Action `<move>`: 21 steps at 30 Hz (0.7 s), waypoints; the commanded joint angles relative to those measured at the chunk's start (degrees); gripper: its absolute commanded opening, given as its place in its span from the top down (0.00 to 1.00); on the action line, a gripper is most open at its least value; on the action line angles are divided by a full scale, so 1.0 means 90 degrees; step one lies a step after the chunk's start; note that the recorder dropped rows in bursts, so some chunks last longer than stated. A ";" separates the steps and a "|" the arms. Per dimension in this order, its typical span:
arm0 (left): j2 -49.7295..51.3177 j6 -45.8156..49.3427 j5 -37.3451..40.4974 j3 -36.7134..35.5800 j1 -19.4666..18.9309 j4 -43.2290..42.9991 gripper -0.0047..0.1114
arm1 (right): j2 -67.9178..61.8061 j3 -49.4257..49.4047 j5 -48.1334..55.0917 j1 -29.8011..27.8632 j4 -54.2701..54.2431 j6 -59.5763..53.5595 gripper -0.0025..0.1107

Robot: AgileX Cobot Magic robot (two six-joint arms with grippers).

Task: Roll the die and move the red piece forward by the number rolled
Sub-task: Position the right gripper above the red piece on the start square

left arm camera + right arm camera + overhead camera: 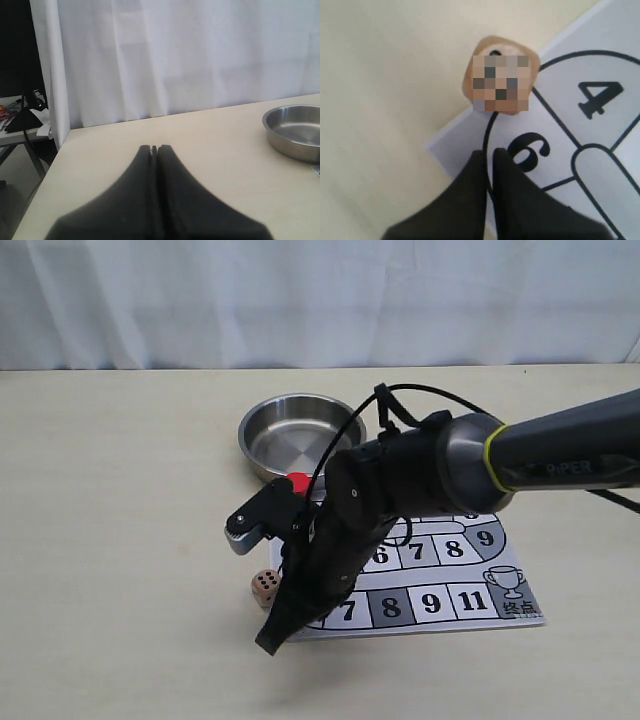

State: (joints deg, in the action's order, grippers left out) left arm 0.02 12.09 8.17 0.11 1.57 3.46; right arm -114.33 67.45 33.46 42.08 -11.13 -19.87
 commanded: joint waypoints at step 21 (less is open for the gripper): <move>-0.0002 -0.0038 -0.0003 -0.0012 0.0047 0.0002 0.96 | 0.0151 0.0603 -0.1721 -0.1080 -0.0739 0.1020 0.45</move>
State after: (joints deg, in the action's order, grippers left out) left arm 0.02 12.09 8.17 0.11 1.57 3.46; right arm -112.33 72.62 23.57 31.07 -15.48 -7.65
